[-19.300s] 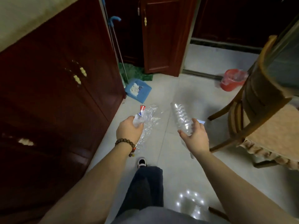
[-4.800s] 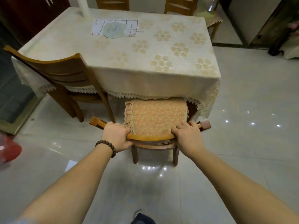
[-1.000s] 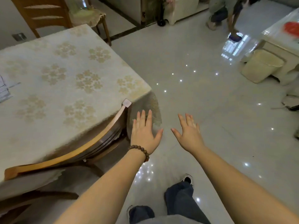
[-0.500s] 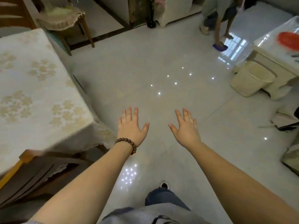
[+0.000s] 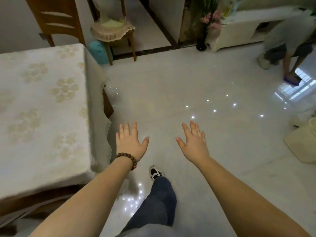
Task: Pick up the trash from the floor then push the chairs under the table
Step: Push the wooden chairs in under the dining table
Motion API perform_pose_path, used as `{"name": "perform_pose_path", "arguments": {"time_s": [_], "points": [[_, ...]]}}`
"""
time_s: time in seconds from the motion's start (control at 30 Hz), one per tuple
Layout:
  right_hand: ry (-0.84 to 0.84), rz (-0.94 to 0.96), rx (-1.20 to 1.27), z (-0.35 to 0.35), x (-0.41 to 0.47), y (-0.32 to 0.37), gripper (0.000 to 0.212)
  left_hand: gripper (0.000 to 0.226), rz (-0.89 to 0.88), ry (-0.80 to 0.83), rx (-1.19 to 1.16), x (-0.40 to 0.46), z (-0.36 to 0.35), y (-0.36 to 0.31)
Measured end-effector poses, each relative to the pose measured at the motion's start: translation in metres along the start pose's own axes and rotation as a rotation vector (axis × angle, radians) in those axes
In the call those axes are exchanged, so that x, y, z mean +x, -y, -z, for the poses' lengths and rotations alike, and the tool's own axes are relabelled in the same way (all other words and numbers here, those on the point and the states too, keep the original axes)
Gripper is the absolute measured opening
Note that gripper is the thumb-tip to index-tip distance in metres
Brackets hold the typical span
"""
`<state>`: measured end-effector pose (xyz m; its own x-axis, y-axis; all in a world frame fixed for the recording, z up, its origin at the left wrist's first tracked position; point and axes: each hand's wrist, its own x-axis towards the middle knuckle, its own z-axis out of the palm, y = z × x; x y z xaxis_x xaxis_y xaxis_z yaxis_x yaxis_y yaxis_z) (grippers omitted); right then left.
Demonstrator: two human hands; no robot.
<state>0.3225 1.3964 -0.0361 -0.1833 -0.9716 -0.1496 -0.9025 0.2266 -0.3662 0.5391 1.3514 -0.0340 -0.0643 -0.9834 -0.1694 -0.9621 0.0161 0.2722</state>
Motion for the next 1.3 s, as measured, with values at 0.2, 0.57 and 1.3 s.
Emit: {"name": "perform_pose_path", "arguments": {"time_s": [0.2,0.57,1.3], "points": [[0.066,0.093,-0.053,0.009,0.154,0.012,0.061,0.075,0.131,0.001,-0.03,0.13,0.007,-0.01],[0.083,0.271,-0.084,0.054,0.419,0.085,0.059,0.075,0.31,-0.087,-0.088,0.354,0.079,-0.019],[0.263,0.693,-0.171,0.103,1.004,0.246,0.057,0.077,0.762,-0.274,-0.176,0.847,0.188,-0.023]]}}
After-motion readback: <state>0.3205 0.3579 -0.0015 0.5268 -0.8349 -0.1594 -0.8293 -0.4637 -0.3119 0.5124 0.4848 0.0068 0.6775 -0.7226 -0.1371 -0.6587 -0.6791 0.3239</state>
